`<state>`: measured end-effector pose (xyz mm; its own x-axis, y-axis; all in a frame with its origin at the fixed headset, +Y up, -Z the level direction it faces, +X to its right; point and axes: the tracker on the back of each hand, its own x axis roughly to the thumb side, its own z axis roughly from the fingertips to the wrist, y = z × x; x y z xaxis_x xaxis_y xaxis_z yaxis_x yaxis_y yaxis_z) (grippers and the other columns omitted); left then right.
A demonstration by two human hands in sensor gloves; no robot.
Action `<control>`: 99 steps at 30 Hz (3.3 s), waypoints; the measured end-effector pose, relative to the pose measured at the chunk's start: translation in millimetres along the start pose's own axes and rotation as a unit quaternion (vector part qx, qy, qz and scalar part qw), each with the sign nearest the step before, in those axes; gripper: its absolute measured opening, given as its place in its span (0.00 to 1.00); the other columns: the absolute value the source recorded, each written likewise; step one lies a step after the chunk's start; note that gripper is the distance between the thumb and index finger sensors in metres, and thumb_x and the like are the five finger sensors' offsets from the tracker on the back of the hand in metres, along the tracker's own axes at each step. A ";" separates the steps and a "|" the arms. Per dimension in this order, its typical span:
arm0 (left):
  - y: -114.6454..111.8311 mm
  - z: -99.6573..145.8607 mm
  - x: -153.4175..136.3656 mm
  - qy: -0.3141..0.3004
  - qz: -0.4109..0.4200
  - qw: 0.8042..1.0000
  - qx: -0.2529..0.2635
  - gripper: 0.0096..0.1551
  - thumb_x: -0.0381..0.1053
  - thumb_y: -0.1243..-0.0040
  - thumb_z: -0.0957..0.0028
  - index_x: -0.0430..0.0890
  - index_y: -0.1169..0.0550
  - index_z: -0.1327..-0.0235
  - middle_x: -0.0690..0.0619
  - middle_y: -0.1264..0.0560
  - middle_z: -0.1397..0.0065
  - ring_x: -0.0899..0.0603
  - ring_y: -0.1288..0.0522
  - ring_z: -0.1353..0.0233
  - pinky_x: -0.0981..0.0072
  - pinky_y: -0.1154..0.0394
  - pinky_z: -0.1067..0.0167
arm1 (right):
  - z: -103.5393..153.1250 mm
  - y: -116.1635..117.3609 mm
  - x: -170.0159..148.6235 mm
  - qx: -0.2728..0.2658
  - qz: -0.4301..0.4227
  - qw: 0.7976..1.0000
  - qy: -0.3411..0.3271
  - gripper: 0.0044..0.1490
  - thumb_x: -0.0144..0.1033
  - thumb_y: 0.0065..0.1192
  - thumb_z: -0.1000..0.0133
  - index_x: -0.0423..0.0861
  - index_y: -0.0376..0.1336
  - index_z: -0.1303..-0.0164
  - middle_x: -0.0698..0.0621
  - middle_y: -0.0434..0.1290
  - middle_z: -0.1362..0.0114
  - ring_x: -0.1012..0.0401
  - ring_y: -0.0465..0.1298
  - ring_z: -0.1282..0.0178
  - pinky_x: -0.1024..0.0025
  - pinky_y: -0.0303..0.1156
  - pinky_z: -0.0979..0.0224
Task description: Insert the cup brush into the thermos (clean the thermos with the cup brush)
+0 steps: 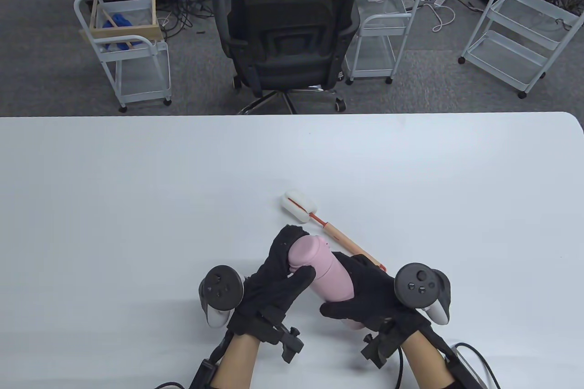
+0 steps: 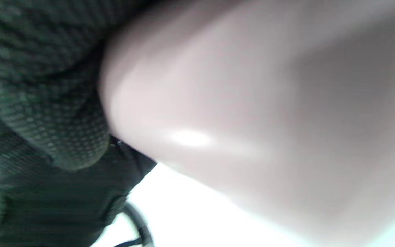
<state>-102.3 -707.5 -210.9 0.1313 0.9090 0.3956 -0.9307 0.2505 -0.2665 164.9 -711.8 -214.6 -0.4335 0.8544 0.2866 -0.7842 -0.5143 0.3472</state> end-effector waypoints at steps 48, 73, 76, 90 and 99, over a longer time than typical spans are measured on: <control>5.7 9.2 0.2 0.115 -0.151 0.982 0.026 0.53 0.75 0.52 0.33 0.38 0.45 0.12 0.33 0.37 0.16 0.30 0.26 0.24 0.30 0.30 0.32 | -1.5 21.5 8.1 -0.021 0.182 0.983 0.011 0.64 0.73 0.74 0.62 0.48 0.56 0.22 0.42 0.64 0.28 0.44 0.69 0.32 0.43 0.68 0.28; 19.0 3.3 -1.3 -0.012 -0.066 0.990 -0.127 0.39 0.59 0.36 0.31 0.59 0.42 0.13 0.42 0.41 0.10 0.34 0.31 0.17 0.36 0.32 0.26 | -10.3 22.1 -16.5 0.133 -0.016 0.991 0.002 0.62 0.69 0.75 0.59 0.47 0.54 0.21 0.41 0.62 0.26 0.43 0.68 0.30 0.41 0.66 0.27; 20.7 5.6 -3.2 0.019 -0.116 0.991 -0.060 0.40 0.63 0.37 0.33 0.56 0.41 0.13 0.41 0.36 0.13 0.35 0.26 0.22 0.38 0.29 0.29 | -5.6 22.8 -3.8 0.055 0.074 0.996 0.002 0.62 0.70 0.74 0.58 0.47 0.55 0.21 0.41 0.62 0.27 0.43 0.68 0.30 0.42 0.66 0.27; 17.8 13.9 -7.0 0.125 -0.178 0.973 0.083 0.40 0.71 0.47 0.32 0.51 0.37 0.14 0.36 0.30 0.23 0.38 0.20 0.35 0.39 0.25 0.38 | 11.6 45.6 32.0 -0.130 0.378 0.916 -0.047 0.61 0.71 0.74 0.60 0.49 0.55 0.22 0.43 0.63 0.27 0.45 0.68 0.31 0.43 0.67 0.27; 56.2 19.5 -14.9 0.135 -0.240 0.950 0.148 0.43 0.71 0.45 0.33 0.51 0.39 0.12 0.35 0.35 0.18 0.30 0.25 0.30 0.33 0.29 0.35 | 9.4 19.6 13.0 -0.147 0.242 0.959 0.018 0.61 0.71 0.73 0.59 0.48 0.55 0.22 0.42 0.63 0.27 0.44 0.69 0.31 0.43 0.68 0.27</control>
<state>-163.2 -713.4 -214.6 0.6101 0.7764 0.1580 -0.7916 0.5893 0.1615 148.2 -711.5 -195.7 -0.7894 0.5249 0.3183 -0.5759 -0.8127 -0.0881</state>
